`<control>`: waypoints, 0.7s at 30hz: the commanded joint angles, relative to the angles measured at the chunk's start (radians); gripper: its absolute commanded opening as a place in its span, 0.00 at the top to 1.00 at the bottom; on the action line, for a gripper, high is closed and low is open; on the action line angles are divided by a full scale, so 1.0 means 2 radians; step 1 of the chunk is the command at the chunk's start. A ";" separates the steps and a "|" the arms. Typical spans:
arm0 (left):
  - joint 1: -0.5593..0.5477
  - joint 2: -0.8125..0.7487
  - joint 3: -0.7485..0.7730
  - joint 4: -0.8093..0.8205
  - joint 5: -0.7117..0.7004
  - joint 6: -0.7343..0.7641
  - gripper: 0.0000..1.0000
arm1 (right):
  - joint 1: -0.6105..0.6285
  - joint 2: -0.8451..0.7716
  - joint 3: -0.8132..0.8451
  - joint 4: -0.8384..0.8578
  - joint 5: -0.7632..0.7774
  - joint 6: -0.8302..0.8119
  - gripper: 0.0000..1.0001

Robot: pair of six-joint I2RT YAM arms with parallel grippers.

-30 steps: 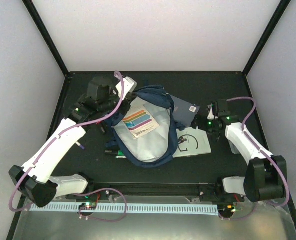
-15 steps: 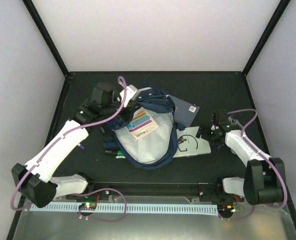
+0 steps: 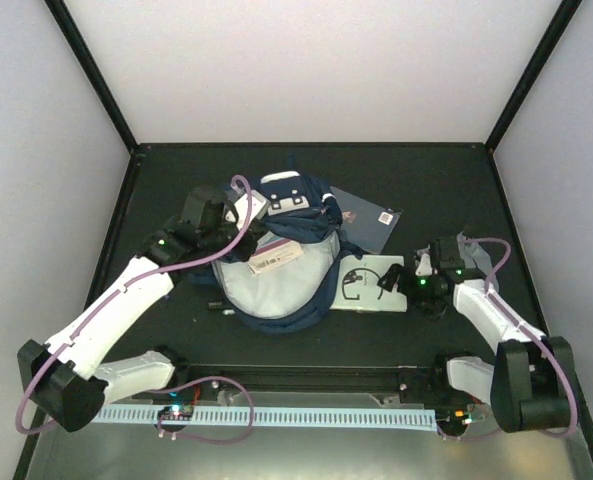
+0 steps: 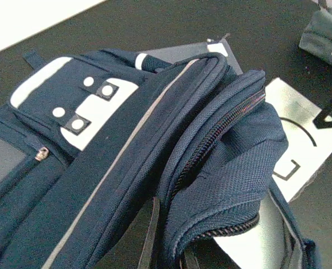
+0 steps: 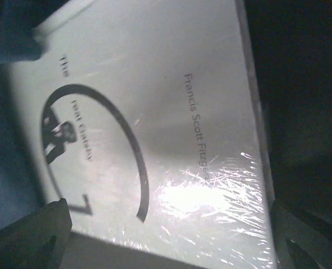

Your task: Pack the student bag

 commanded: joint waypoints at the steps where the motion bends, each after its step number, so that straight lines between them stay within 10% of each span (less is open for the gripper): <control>1: 0.004 0.015 -0.008 0.022 0.014 -0.019 0.98 | 0.000 -0.046 -0.006 0.019 -0.123 0.002 0.00; 13: -0.003 0.004 -0.030 0.030 0.046 -0.008 0.87 | 0.000 -0.057 0.001 0.026 -0.159 0.007 0.02; 21: -0.081 -0.056 -0.050 0.036 -0.017 0.009 0.02 | 0.000 -0.095 0.010 0.013 -0.178 0.004 0.07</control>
